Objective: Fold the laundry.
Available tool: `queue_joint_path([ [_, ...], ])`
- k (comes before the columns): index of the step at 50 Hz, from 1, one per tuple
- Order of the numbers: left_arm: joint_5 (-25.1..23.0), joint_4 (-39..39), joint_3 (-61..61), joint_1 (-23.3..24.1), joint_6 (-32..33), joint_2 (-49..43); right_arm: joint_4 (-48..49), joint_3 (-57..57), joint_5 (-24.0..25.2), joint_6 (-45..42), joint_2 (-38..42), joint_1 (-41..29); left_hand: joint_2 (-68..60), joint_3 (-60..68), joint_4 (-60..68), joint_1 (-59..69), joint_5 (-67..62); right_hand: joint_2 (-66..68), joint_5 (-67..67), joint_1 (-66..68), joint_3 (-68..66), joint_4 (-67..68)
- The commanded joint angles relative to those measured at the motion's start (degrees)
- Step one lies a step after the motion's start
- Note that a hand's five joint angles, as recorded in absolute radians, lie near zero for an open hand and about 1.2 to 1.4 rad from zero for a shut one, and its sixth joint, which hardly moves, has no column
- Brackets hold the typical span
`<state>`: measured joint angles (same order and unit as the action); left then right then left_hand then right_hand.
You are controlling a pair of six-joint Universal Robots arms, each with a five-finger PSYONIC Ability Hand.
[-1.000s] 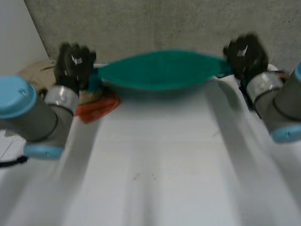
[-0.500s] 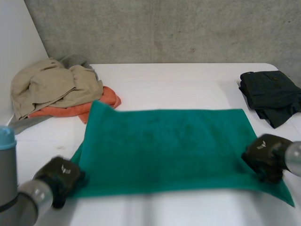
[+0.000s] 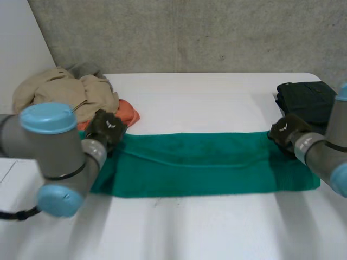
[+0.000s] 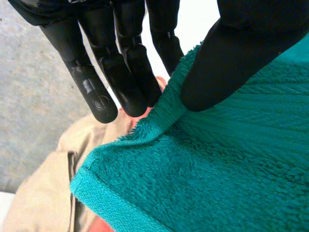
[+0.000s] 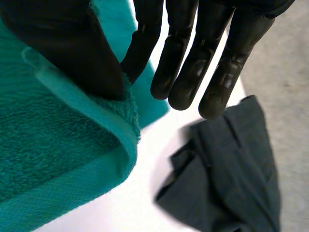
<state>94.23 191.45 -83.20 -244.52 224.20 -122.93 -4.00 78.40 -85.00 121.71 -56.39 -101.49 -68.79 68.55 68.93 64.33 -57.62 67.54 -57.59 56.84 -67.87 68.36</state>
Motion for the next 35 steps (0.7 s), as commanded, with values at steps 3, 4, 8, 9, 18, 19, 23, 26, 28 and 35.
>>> queue_joint_path([
  [3,1.05,4.80,13.85,0.09,0.27,-11.71,8.83,-10.37,-1.49,-2.88,10.95,-0.55,-11.21,11.45,11.07,15.67,-12.38,12.46,-12.41,23.16,-12.13,11.64],
  [4,1.05,5.33,14.38,0.01,0.27,-12.16,10.31,-11.60,-1.57,-3.58,12.43,-0.64,-11.21,11.45,11.07,15.67,-12.38,12.46,-12.41,23.16,-12.13,11.64],
  [8,0.96,8.84,16.14,0.01,0.27,-14.18,13.92,-14.33,-1.66,-3.76,15.26,-1.08,-11.21,11.45,11.07,15.67,-12.38,2.86,-2.81,13.56,-2.53,2.04],
  [9,0.96,9.98,16.49,0.09,0.27,-14.79,14.80,-14.77,-1.75,-3.76,15.70,-1.17,-7.07,7.31,6.93,11.53,-8.24,-18.55,18.60,-7.85,18.89,-19.38],
  [18,1.22,12.02,15.88,0.44,-0.43,-11.55,24.13,-16.36,-5.35,0.01,14.57,-2.75,58.79,-58.55,-58.93,-54.33,57.62,-57.54,57.59,-46.84,57.87,-58.36],
  [19,1.31,12.02,15.53,0.62,-0.61,-10.59,24.13,-15.31,-5.26,2.46,12.38,-3.36,58.79,-58.55,-58.93,-54.33,57.62,-57.54,57.59,-46.84,57.87,-58.36],
  [23,1.31,11.93,12.29,1.06,-1.04,-5.40,24.13,-10.75,-4.74,10.97,3.79,-3.45,58.79,-58.55,-58.93,-54.33,57.62,-57.54,57.59,-46.84,57.87,-58.36],
  [26,1.31,11.93,9.38,0.97,-2.01,-1.10,23.95,-7.84,-4.04,17.31,-2.47,-3.28,58.79,-58.55,-58.93,-54.33,57.62,-57.54,57.59,-46.84,57.87,-58.36],
  [28,1.31,11.58,7.11,0.97,-3.06,1.80,23.08,-5.73,-2.11,21.37,-6.87,-2.75,58.79,-58.55,-58.93,-54.33,57.62,-57.54,57.59,-46.84,57.87,-58.36],
  [35,1.13,11.14,-1.43,1.06,-6.49,9.45,10.72,0.77,5.62,25.24,-15.04,2.42,58.79,-58.55,-58.93,-54.33,57.62,-57.54,57.59,-46.84,57.87,-58.36],
])
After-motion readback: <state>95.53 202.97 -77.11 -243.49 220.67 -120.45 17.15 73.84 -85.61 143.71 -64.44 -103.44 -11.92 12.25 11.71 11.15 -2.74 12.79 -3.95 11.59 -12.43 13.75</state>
